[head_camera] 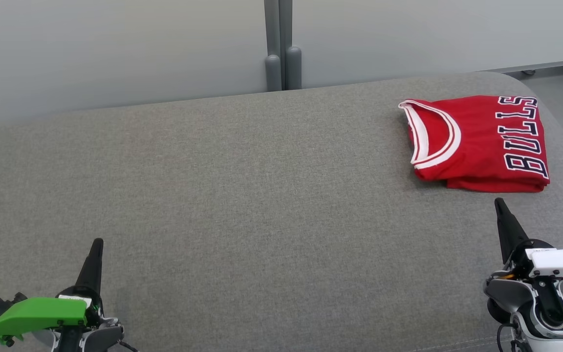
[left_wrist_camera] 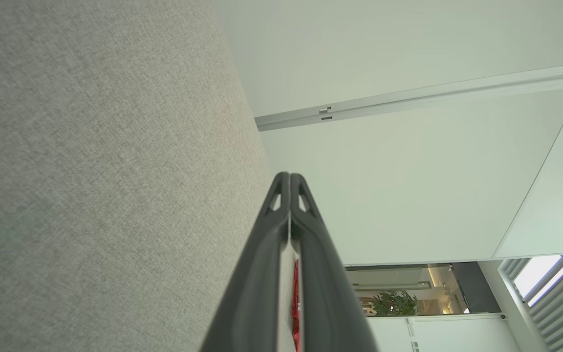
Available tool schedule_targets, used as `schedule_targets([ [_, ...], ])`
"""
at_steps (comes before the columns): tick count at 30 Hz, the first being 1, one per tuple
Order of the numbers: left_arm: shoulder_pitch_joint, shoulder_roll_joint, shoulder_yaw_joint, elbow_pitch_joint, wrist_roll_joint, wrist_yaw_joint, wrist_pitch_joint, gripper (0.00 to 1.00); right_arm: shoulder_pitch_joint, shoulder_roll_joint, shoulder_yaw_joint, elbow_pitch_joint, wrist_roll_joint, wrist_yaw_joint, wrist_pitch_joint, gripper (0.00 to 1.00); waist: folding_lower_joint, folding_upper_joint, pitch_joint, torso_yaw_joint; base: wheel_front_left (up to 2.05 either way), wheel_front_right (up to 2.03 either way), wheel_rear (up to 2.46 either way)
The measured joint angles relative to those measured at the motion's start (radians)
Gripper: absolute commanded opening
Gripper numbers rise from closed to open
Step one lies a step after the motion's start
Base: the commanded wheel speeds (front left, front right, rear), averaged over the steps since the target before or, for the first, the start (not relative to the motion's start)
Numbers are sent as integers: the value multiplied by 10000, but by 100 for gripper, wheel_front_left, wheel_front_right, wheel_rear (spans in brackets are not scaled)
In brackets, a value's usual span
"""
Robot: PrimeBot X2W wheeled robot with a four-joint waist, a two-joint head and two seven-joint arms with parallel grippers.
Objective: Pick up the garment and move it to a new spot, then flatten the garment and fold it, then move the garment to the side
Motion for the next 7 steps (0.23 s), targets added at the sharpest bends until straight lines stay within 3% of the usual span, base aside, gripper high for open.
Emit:
schedule_targets([
  [7,-114,0,90,113,-692,-173,207,0,-6,4,-244,36,782,157,198,0,0,0,22,41,0,0,0],
])
